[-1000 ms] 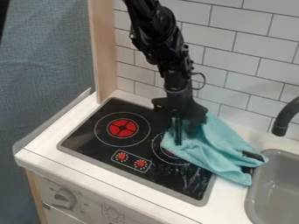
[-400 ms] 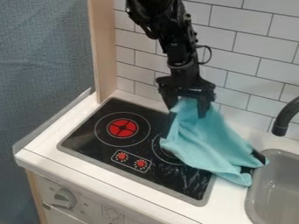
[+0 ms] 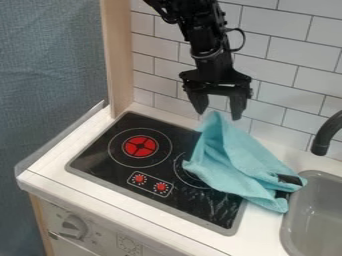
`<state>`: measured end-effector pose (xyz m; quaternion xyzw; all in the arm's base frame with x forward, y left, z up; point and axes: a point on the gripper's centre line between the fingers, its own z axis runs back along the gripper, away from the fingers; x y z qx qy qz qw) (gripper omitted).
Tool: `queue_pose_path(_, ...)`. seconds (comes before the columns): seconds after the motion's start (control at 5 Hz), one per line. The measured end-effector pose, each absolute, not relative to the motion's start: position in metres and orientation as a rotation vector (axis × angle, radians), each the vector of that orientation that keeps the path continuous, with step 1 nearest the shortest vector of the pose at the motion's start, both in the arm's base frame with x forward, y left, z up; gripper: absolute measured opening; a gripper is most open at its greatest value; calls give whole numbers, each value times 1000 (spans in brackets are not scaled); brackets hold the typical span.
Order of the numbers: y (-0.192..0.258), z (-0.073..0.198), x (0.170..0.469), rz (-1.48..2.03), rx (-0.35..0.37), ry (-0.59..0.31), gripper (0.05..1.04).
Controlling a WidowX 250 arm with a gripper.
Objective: Move the cloth from bottom right to top right
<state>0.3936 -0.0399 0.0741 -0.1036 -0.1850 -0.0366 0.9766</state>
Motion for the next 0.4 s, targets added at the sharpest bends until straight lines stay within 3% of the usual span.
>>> queue_pose_path(0.4,-39,82,389,-91,-229,-393,999)
